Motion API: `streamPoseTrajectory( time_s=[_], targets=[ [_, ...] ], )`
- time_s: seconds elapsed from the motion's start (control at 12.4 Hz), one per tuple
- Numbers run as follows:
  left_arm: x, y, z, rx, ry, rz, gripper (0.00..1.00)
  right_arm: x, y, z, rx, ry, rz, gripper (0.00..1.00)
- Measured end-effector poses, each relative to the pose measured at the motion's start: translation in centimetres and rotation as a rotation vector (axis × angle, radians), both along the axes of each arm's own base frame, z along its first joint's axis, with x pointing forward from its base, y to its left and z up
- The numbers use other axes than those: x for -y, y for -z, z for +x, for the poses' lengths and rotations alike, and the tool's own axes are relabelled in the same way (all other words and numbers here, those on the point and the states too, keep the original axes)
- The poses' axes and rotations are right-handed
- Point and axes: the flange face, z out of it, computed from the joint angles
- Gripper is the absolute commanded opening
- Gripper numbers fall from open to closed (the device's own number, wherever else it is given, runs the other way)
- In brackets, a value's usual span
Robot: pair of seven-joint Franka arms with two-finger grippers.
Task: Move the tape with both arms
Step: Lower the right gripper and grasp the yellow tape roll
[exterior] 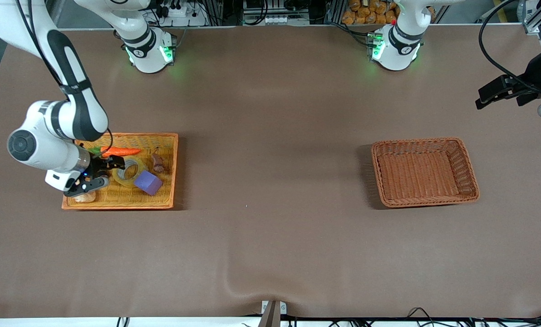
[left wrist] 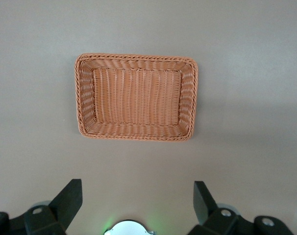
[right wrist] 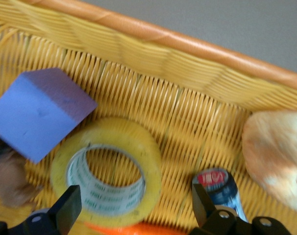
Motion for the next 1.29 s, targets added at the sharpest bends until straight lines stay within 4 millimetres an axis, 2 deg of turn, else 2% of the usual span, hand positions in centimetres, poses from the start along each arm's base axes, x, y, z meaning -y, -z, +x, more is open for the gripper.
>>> streamPoseTrajectory(
  time_s=[0.32, 0.4, 0.48, 0.56, 0.72, 1.05, 1.21, 1.29],
  targets=[
    [0.1, 0.0, 0.0, 0.000, 0.001, 0.000, 1.00, 0.1, 4.4, -0.3, -0.027, -0.059, 0.007, 0.88],
    [0.1, 0.0, 0.0, 0.000, 0.002, 0.000, 1.00, 0.4, 5.3, -0.4, -0.039, -0.094, 0.013, 0.82],
    [0.2, 0.0, 0.0, 0.000, 0.003, 0.000, 1.00, 1.1, 5.9, -0.6, -0.048, -0.122, 0.019, 0.60],
    [0.2, 0.0, 0.0, 0.000, 0.003, 0.000, 1.00, 1.7, 6.2, -0.8, -0.052, -0.134, 0.022, 0.27],
    [0.2, 0.0, 0.0, 0.000, 0.003, 0.000, 1.00, 1.9, 6.4, -0.8, -0.056, -0.146, 0.026, 0.00],
    [0.2, 0.0, 0.0, 0.000, 0.003, 0.000, 1.00, 0.6, 5.8, -0.4, -0.086, -0.171, 0.036, 0.00],
    [0.2, 0.0, 0.0, 0.000, 0.003, 0.000, 1.00, 0.3, 3.7, 0.4, -0.128, -0.179, 0.045, 0.00],
    [0.2, 0.0, 0.0, 0.000, 0.003, 0.000, 1.00, 0.3, 1.5, 1.0, -0.156, -0.183, 0.051, 0.00]
  ],
)
